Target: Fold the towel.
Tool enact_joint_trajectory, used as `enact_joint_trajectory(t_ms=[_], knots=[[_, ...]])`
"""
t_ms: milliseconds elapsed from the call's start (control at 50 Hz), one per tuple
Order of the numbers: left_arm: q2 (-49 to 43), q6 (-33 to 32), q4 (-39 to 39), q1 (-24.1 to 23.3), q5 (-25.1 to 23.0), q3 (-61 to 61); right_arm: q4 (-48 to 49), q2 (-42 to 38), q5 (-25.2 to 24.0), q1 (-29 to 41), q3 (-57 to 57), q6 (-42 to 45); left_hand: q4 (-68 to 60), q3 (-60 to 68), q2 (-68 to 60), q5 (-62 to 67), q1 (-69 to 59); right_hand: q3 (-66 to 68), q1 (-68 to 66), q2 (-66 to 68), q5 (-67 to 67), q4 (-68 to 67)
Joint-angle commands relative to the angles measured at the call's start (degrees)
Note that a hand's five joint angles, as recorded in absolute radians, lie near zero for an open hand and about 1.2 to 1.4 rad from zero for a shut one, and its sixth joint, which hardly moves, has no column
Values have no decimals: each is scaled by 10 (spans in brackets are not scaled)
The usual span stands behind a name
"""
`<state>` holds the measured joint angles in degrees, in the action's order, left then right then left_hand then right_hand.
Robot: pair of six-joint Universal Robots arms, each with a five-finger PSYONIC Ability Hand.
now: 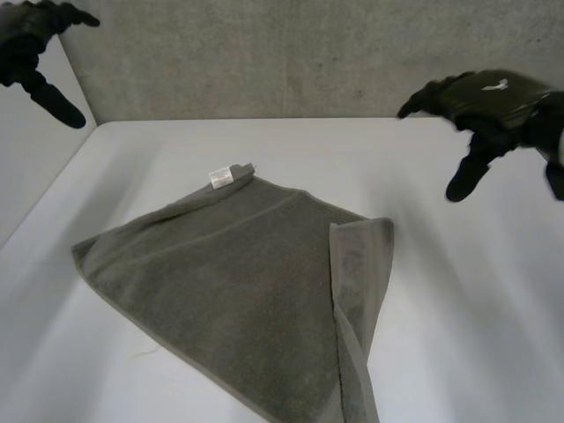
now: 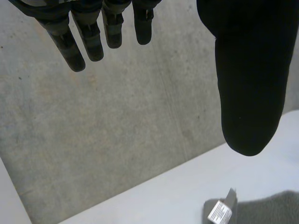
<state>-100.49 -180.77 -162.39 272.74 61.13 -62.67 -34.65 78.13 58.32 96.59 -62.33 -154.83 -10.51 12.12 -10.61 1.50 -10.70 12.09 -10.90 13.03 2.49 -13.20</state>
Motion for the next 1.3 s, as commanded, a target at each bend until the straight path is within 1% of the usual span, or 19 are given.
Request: enact_joint_trajectory(t_ms=[20,180,360,420,460,520,660,760,800,920,940,960,980,1000,1020,1200,1240,1260,1300], knots=[[-51,-55,1,1,0,11,0,-25,-14,68,-35,48,-24,8,-23,14,-22,-21,9,-30,-25,32],[-110,-97,2,1,1,26,5,-77,-7,145,-69,91,-27,11,-26,17,-25,-21,9,-30,-25,32],[-196,-147,1,5,7,51,41,-107,-14,163,-110,135,-49,33,-48,39,-47,-21,9,-30,-25,32],[-223,-165,1,5,15,52,64,-111,-16,162,-152,180,-68,52,-67,58,-66,-21,9,-30,-25,32],[-244,-179,1,8,29,52,81,-113,-15,162,-196,240,-156,140,-155,146,-154,-21,9,-30,-25,32],[-260,-187,0,10,43,50,89,-113,-15,160,-235,296,-221,204,-220,211,-219,-21,9,-30,-25,32],[-276,-187,-1,17,50,33,92,-113,-17,155,-296,364,-226,210,-225,216,-224,45,-57,36,42,-34],[-277,-183,-13,17,50,15,105,-115,-44,153,-328,389,-226,210,-225,216,-224,113,-125,103,109,-102],[-277,-183,-17,15,50,10,127,-118,-76,152,-349,400,-226,210,-225,216,-224,166,-178,157,162,-155],[-271,-183,-32,12,49,-24,167,-126,-102,151,-374,404,-219,203,-218,209,-217,279,-291,270,275,-268],[-269,-183,-40,12,49,-33,179,-128,-106,150,-380,404,-217,201,-216,208,-216,341,-353,332,337,-330],[-269,-183,-40,12,49,-33,191,-128,-109,149,-382,403,-217,201,-216,208,-216,461,-473,452,458,-450],[-265,-183,-47,14,49,-43,191,-128,-109,149,-382,403,-214,198,-213,204,-212,463,-475,453,459,-452],[-265,-183,-47,14,49,-43,200,-128,-114,147,-382,402,-214,198,-213,204,-212,616,-628,606,612,-605],[-257,-183,-52,16,49,-52,208,-128,-122,146,-381,402,-214,198,-213,204,-212,678,-690,669,675,-667],[-202,-184,-73,25,43,-130,220,-126,-136,111,-358,377,-202,186,-201,192,-200,679,-691,670,675,-668],[-191,-185,-78,25,40,-148,221,-127,-130,89,-331,316,-199,183,-198,189,-197,679,-691,670,675,-668],[-179,-186,-85,25,34,-167,221,-127,-130,89,-331,315,-191,174,-190,181,-189,679,-691,670,675,-668],[-168,-187,-93,25,25,-186,232,-126,-114,58,-301,211,-189,173,-188,179,-187,679,-691,670,675,-668]])
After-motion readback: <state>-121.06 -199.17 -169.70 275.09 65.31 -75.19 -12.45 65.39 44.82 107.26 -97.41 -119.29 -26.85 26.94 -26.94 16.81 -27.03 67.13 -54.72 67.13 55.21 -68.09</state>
